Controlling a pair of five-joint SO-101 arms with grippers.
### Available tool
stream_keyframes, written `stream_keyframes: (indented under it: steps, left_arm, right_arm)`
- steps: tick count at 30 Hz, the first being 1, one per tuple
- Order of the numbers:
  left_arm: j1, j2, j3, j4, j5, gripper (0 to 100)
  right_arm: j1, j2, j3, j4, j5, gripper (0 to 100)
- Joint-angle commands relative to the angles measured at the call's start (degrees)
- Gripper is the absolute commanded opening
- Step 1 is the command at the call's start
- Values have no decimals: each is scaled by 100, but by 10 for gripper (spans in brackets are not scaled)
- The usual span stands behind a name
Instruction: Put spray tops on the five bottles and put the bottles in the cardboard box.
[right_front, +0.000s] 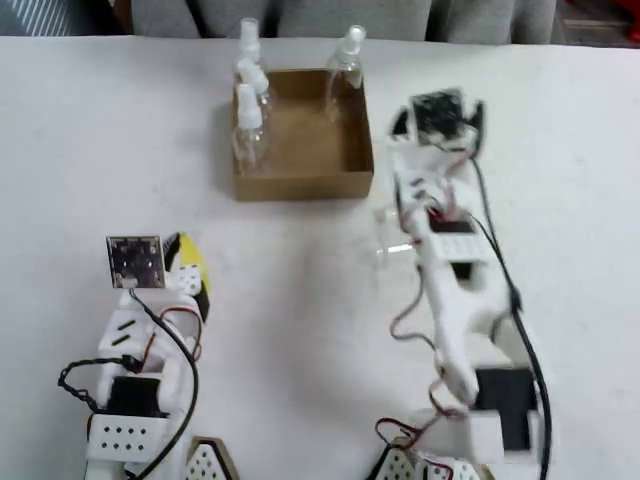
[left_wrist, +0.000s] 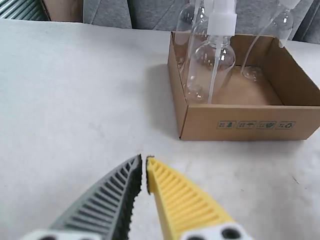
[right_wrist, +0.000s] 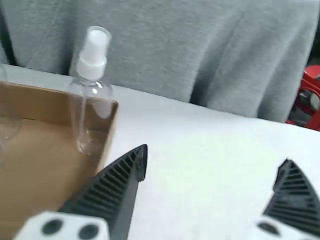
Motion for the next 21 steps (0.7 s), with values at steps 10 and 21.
stream_keyframes:
  steps: [10,21]
  left_arm:
    - [-31,-48,-18,-141,-35,24]
    - [40,-48,-114,18,-26,23]
  right_arm:
    - [1640,-2176,659,4760,229,347]
    - [1736,-2765,853,6712,-3552,350]
